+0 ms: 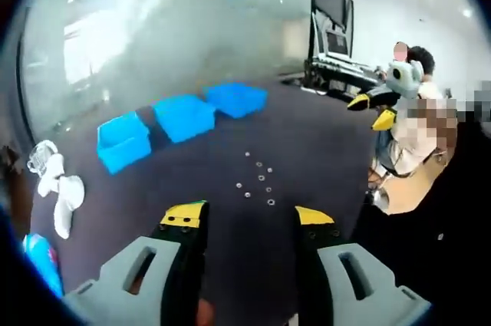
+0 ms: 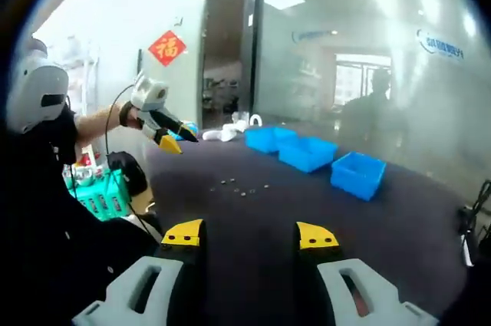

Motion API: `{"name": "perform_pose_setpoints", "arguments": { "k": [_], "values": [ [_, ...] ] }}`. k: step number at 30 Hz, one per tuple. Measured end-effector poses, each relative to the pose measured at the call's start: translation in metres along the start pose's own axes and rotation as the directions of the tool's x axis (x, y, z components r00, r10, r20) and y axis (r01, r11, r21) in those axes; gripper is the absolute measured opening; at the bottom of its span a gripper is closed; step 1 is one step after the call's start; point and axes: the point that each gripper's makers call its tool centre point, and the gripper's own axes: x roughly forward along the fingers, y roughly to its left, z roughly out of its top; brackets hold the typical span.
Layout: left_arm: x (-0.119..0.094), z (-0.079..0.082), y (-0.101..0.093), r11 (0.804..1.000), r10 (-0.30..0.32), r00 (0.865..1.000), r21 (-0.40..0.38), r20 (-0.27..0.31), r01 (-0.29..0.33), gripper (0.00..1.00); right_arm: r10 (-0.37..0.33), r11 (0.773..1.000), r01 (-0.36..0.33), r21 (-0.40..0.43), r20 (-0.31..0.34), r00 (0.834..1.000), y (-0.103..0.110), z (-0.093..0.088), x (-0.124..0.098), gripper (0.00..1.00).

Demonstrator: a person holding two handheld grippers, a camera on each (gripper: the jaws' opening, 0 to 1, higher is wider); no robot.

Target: Sort the screws, nuts, and washers into the corresponding bins

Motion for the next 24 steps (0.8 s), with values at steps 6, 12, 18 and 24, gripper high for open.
{"name": "perform_pose_setpoints", "arguments": {
  "k": [6, 12, 18, 24],
  "values": [
    [0.031, 0.003, -0.013, 0.999, -0.031, 0.997, 0.035, -0.070, 0.033, 0.39, 0.003, 1.000, -0.003, 0.000, -0.004, 1.000, -0.001, -0.003, -0.003, 0.41],
    [0.049, 0.004, -0.015, 0.997, -0.077, 0.990, 0.015, -0.114, 0.080, 0.34, -0.002, 1.000, 0.002, 0.002, -0.008, 1.000, -0.003, -0.005, -0.008, 0.41],
    [0.064, -0.008, -0.011, 0.996, -0.070, 0.978, 0.034, -0.198, 0.079, 0.28, -0.002, 1.000, 0.002, -0.002, -0.012, 1.000, -0.002, -0.005, -0.010, 0.41],
    [0.074, -0.021, -0.006, 0.996, -0.064, 0.972, 0.052, -0.224, 0.077, 0.28, -0.001, 1.000, 0.001, -0.001, -0.006, 1.000, 0.000, -0.005, -0.012, 0.41]
  ]
}}
